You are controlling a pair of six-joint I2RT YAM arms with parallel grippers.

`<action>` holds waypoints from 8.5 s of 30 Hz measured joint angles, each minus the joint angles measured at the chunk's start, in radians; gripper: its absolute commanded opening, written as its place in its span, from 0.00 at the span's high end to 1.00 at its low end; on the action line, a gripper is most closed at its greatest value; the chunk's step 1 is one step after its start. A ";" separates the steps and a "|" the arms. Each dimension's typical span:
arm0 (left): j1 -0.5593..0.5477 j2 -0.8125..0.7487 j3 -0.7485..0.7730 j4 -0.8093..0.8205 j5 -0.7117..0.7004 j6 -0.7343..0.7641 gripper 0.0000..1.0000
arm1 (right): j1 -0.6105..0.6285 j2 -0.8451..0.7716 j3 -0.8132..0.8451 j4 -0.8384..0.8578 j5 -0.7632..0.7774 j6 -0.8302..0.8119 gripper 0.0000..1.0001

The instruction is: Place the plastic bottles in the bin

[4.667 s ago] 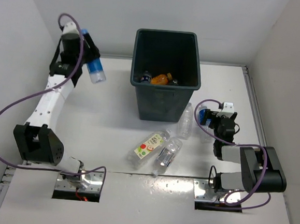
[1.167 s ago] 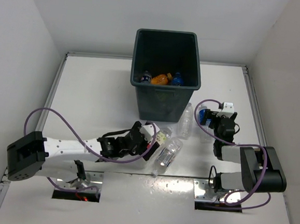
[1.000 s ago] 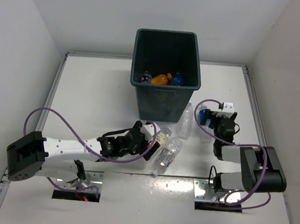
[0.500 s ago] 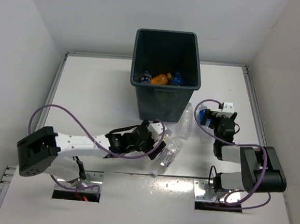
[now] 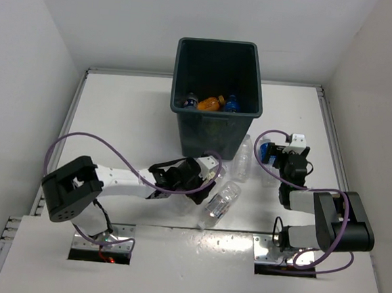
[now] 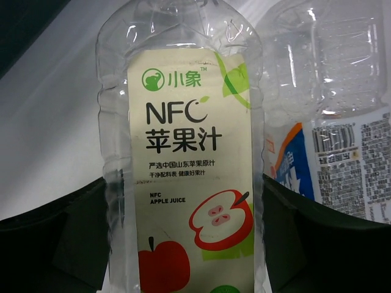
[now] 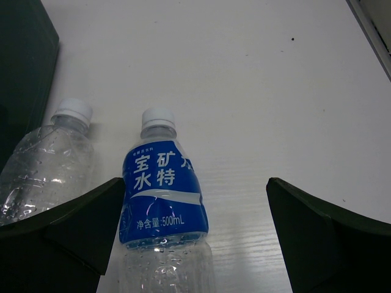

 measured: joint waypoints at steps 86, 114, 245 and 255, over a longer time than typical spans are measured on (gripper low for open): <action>0.397 0.188 1.036 -0.229 0.102 -0.193 0.32 | 0.000 0.000 0.000 0.000 0.000 0.000 0.00; 0.397 0.094 1.019 -0.202 0.114 -0.125 0.00 | 0.000 0.000 0.000 0.000 0.000 0.000 0.00; 0.329 0.192 1.292 -0.166 -0.031 0.246 0.22 | -0.001 0.000 0.000 -0.004 0.000 0.000 0.00; 0.458 0.200 1.267 -0.203 0.118 0.015 0.00 | -0.001 0.000 0.000 -0.004 0.000 0.000 0.00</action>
